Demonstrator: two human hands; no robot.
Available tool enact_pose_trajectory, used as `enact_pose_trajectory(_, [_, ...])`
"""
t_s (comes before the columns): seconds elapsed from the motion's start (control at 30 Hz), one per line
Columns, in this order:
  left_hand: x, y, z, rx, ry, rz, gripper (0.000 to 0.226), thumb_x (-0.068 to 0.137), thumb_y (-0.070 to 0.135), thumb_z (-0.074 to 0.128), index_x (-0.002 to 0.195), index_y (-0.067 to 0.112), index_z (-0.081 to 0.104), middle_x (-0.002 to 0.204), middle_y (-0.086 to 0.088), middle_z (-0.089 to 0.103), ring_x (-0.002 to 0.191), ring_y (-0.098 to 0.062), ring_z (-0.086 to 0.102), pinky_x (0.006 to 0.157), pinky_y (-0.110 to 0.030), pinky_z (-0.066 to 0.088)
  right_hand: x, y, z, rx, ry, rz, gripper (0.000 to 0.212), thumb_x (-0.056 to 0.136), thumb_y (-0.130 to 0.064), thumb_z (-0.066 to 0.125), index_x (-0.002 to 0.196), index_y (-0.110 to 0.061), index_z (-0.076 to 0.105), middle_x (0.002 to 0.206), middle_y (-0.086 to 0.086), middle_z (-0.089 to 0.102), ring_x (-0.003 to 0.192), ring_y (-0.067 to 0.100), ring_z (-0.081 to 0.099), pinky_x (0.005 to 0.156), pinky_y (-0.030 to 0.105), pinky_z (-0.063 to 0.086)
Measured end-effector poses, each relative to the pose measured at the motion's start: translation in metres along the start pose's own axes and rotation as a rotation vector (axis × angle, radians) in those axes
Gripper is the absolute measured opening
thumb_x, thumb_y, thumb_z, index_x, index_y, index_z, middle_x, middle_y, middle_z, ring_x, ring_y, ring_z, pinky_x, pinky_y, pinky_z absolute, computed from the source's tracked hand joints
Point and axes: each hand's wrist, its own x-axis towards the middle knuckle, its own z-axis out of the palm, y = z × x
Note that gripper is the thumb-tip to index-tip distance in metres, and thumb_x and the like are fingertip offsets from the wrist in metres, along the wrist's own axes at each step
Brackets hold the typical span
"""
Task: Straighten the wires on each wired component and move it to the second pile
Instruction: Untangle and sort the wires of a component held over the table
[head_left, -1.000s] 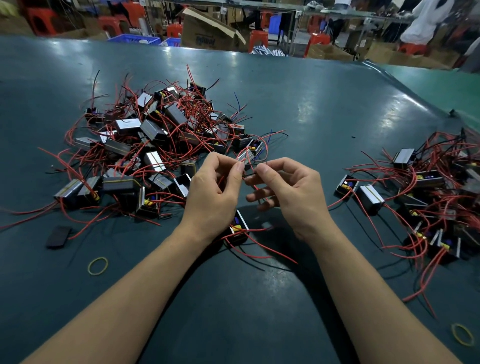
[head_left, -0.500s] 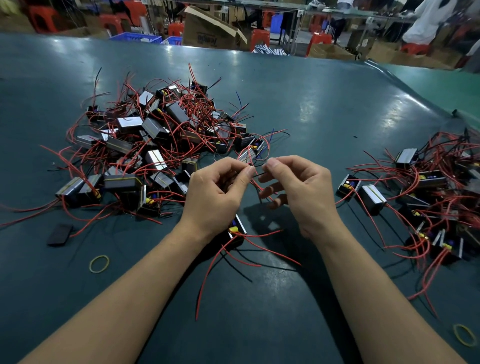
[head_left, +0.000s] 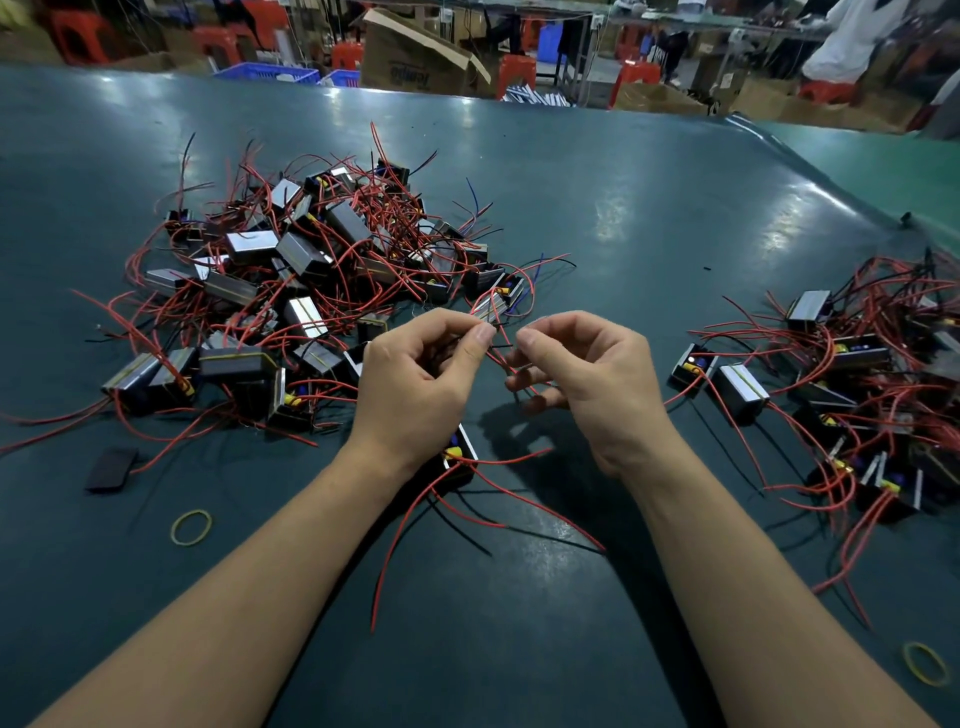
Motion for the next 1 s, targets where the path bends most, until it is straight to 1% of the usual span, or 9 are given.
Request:
enact_pose_trajectory(0.07, [0.000, 0.001, 0.000, 0.005, -0.026, -0.003, 0.007, 0.091, 0.015, 0.068, 0.088, 0.012, 0.073, 0.078, -0.004, 0.071, 0.073, -0.021, 0.066, 0.068, -0.034, 0.053, -0.001, -0.001, -0.001, -0.043, 0.032, -0.083, 0.011, 0.089, -0.005, 0.068, 0.081, -0.013, 0.067, 0.071, 0.005, 0.070, 0.056, 0.018, 0.065, 0.043, 0.025, 0.050])
enact_pose_trajectory(0.2, [0.000, 0.001, 0.000, 0.028, -0.046, -0.016, 0.008, 0.091, 0.015, 0.068, 0.090, 0.010, 0.075, 0.081, -0.005, 0.072, 0.076, -0.022, 0.067, 0.071, -0.033, 0.053, 0.000, 0.001, -0.003, -0.454, 0.123, -0.382, 0.015, 0.088, -0.011, 0.070, 0.081, -0.023, 0.066, 0.072, -0.012, 0.063, 0.063, 0.021, 0.065, 0.050, 0.033, 0.053])
enact_pose_trajectory(0.3, [-0.001, 0.001, 0.000, 0.042, -0.048, -0.022, 0.009, 0.091, 0.013, 0.067, 0.090, 0.010, 0.075, 0.084, -0.005, 0.073, 0.078, -0.023, 0.067, 0.071, -0.030, 0.053, 0.000, 0.003, -0.003, -0.507, 0.122, -0.444, 0.011, 0.089, -0.012, 0.069, 0.084, -0.021, 0.064, 0.073, -0.014, 0.060, 0.064, 0.021, 0.064, 0.051, 0.038, 0.054])
enact_pose_trajectory(0.4, [-0.001, 0.001, -0.001, 0.076, -0.035, -0.007, 0.008, 0.090, 0.013, 0.067, 0.089, 0.012, 0.075, 0.083, -0.009, 0.071, 0.077, -0.024, 0.065, 0.070, -0.029, 0.051, 0.000, 0.003, -0.003, -0.486, 0.101, -0.333, 0.014, 0.088, -0.014, 0.070, 0.078, -0.022, 0.065, 0.067, -0.009, 0.064, 0.058, 0.017, 0.065, 0.045, 0.034, 0.052])
enact_pose_trajectory(0.57, [-0.001, 0.004, -0.002, 0.091, -0.030, 0.024, 0.011, 0.088, 0.010, 0.070, 0.083, 0.019, 0.073, 0.075, -0.011, 0.065, 0.066, -0.019, 0.056, 0.062, -0.016, 0.043, -0.001, 0.002, -0.001, -0.284, 0.089, -0.165, 0.013, 0.091, -0.012, 0.067, 0.078, -0.014, 0.066, 0.064, 0.000, 0.066, 0.052, 0.012, 0.063, 0.042, 0.021, 0.046])
enact_pose_trajectory(0.77, [0.000, 0.003, -0.002, 0.122, 0.001, -0.015, 0.010, 0.088, 0.011, 0.070, 0.082, 0.018, 0.073, 0.073, -0.002, 0.065, 0.061, -0.009, 0.055, 0.060, -0.013, 0.043, 0.000, 0.006, 0.002, -0.236, 0.087, -0.117, 0.015, 0.090, -0.010, 0.067, 0.076, -0.014, 0.065, 0.061, -0.001, 0.065, 0.051, 0.012, 0.063, 0.041, 0.025, 0.048])
enact_pose_trajectory(0.87, [0.001, 0.002, -0.003, 0.166, 0.008, -0.012, 0.008, 0.087, 0.010, 0.070, 0.081, 0.014, 0.074, 0.071, -0.005, 0.065, 0.059, -0.009, 0.053, 0.059, -0.018, 0.044, -0.001, 0.010, 0.002, -0.456, 0.092, -0.332, 0.014, 0.086, -0.010, 0.071, 0.075, -0.016, 0.066, 0.063, -0.005, 0.064, 0.056, 0.007, 0.060, 0.048, 0.020, 0.047])
enact_pose_trajectory(0.93, [0.001, 0.003, -0.004, 0.177, -0.004, -0.002, 0.008, 0.086, 0.008, 0.070, 0.081, 0.012, 0.074, 0.071, -0.006, 0.064, 0.059, -0.011, 0.052, 0.059, -0.017, 0.043, 0.000, 0.011, 0.001, -0.650, 0.094, -0.564, 0.008, 0.086, -0.008, 0.072, 0.079, -0.011, 0.068, 0.074, -0.001, 0.065, 0.062, 0.009, 0.059, 0.057, 0.011, 0.041])
enact_pose_trajectory(1.0, [0.001, 0.004, -0.005, 0.178, -0.022, 0.017, 0.009, 0.086, 0.006, 0.070, 0.080, 0.011, 0.074, 0.070, -0.005, 0.062, 0.059, -0.009, 0.050, 0.058, -0.015, 0.040, 0.003, 0.013, -0.002, -0.704, 0.098, -0.673, 0.004, 0.086, -0.006, 0.071, 0.082, -0.004, 0.070, 0.090, 0.006, 0.064, 0.068, 0.013, 0.059, 0.063, 0.009, 0.038])
